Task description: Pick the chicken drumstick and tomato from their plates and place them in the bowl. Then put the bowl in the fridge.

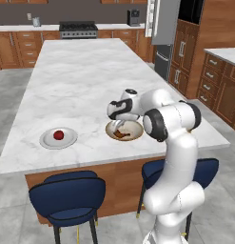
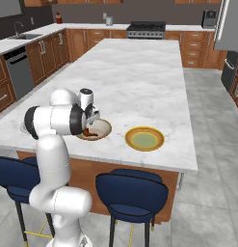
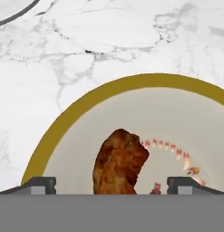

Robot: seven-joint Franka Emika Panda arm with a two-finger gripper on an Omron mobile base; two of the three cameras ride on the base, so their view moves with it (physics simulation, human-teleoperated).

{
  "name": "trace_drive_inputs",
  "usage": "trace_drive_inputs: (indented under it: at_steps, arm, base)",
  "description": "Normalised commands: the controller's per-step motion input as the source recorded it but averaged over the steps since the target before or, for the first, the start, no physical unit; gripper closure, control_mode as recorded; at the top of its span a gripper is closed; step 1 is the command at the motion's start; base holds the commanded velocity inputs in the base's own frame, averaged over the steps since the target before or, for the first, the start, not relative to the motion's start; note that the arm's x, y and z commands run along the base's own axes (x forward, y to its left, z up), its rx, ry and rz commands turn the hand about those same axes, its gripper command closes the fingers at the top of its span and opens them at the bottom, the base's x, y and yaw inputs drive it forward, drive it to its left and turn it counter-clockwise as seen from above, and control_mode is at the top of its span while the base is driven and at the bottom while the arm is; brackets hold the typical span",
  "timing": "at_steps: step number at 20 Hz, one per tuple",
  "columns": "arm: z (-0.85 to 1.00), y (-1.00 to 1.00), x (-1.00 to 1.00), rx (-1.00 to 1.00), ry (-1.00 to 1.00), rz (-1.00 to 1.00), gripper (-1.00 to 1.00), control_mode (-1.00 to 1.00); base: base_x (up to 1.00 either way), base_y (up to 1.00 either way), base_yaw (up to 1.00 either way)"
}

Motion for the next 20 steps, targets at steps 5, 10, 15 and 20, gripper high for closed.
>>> trace_drive_inputs:
  at_steps: [5, 10, 15, 20]
  arm:
    - [0.28, 0.45, -0.38, 0.11, -0.06, -0.18, -1.00, -1.00]
    - [0.01, 0.52, -0.47, 0.06, -0.03, -0.27, -1.00, -1.00]
    - [0.08, 0.71, -0.27, 0.00, -0.13, -0.15, -1.00, -1.00]
    - [0.15, 0.92, -0.01, -0.02, -0.12, -0.01, -1.00, -1.00]
  base:
    - [0.00, 0.00, 0.00]
    - [0.00, 0.00, 0.00]
    - [0.00, 0.00, 0.00]
    - [0.00, 0.00, 0.00]
